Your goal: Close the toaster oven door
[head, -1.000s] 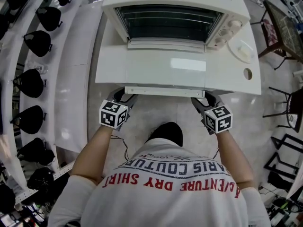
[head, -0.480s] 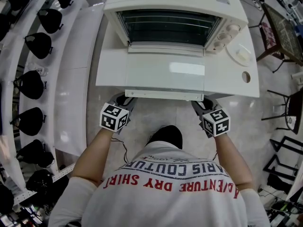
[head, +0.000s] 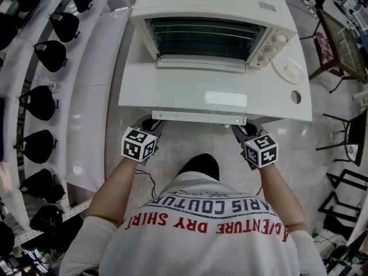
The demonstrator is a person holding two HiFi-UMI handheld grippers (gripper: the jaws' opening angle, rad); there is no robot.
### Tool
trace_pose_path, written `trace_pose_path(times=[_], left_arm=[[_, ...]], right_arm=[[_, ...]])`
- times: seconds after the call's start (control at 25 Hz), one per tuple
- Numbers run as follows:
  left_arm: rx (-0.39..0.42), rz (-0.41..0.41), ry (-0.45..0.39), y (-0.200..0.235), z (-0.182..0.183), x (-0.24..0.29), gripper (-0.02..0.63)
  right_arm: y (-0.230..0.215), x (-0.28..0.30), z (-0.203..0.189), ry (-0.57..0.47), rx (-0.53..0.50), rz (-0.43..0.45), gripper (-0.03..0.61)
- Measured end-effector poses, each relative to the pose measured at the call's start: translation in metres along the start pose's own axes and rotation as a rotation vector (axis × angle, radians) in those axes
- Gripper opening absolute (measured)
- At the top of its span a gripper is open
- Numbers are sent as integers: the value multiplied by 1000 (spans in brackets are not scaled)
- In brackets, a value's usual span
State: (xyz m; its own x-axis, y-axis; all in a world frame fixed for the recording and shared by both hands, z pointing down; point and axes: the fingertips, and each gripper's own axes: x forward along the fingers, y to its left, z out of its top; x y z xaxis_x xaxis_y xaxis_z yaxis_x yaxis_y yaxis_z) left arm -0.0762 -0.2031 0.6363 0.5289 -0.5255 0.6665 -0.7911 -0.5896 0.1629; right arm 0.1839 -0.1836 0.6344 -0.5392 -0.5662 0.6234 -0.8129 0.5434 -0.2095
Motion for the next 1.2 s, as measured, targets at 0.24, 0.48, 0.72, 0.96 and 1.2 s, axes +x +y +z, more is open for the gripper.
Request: trace_pose_path(times=[0.24,0.48,0.72,0.96,1.2], left_arm=[[-10,7,-3,-1,5,-7,94],[-30,4,-14,-4,12,-16,92],[-47,1,-28,-6,22,-27,92],[-56,13,-45,-9,34,-39,92],[-72,19,-77,-13,51,-53,94]], right_arm=[[3,-6,6,-7,11,12,97],[7,-14,12,-22,22,28,95],[9,-22,23,-64,53,35,92],[12,-33,36,-89,75,51,92],[16,-48,52,-135,99,65,91]])
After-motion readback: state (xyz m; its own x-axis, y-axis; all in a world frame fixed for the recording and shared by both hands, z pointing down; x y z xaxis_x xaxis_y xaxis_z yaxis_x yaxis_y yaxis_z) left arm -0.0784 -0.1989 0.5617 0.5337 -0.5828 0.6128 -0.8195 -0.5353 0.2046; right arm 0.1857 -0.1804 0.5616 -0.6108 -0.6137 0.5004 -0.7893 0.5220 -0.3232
